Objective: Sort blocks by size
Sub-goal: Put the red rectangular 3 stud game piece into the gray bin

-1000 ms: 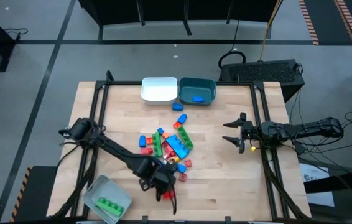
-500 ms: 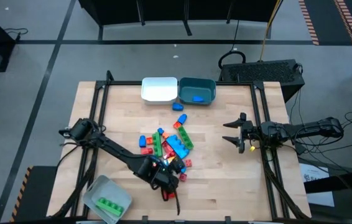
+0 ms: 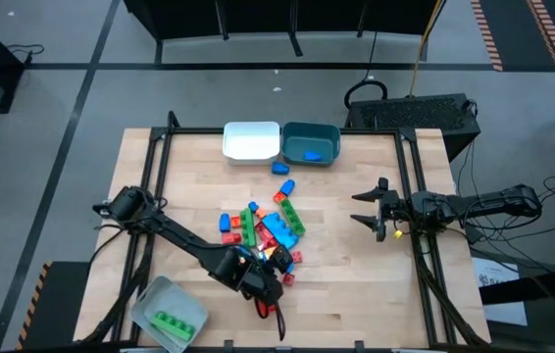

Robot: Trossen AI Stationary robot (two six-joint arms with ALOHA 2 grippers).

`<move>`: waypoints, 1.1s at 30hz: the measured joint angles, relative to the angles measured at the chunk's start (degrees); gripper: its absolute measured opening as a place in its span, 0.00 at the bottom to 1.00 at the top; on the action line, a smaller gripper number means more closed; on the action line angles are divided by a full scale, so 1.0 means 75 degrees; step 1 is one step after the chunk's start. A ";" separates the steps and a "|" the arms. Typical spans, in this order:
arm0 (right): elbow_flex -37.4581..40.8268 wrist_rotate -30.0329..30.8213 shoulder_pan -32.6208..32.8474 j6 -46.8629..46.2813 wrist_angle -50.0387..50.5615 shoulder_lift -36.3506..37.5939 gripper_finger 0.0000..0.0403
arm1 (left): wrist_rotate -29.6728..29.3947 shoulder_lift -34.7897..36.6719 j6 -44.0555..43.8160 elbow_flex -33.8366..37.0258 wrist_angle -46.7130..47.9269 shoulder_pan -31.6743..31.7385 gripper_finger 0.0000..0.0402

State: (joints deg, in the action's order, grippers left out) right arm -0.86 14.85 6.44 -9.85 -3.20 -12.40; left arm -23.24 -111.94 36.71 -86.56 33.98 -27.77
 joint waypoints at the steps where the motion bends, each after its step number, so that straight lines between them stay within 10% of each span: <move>1: 0.0000 0.0003 0.0003 0.0000 0.0000 0.0000 0.69 | 0.0035 -0.0013 0.0012 0.0000 0.0018 0.0003 0.65; 18: 0.0000 0.0000 0.0003 0.0000 0.0000 0.0000 0.69 | 0.0043 -0.0030 -0.0433 0.0009 0.1044 0.0207 0.87; 33: 0.0000 0.0000 0.0003 0.0000 0.0000 0.0000 0.69 | 0.2243 -0.0030 0.1022 0.0009 0.1106 -0.0238 0.90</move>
State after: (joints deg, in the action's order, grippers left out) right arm -0.86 14.85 6.46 -9.85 -3.20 -12.40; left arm -6.41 -112.16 44.37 -86.50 42.28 -29.55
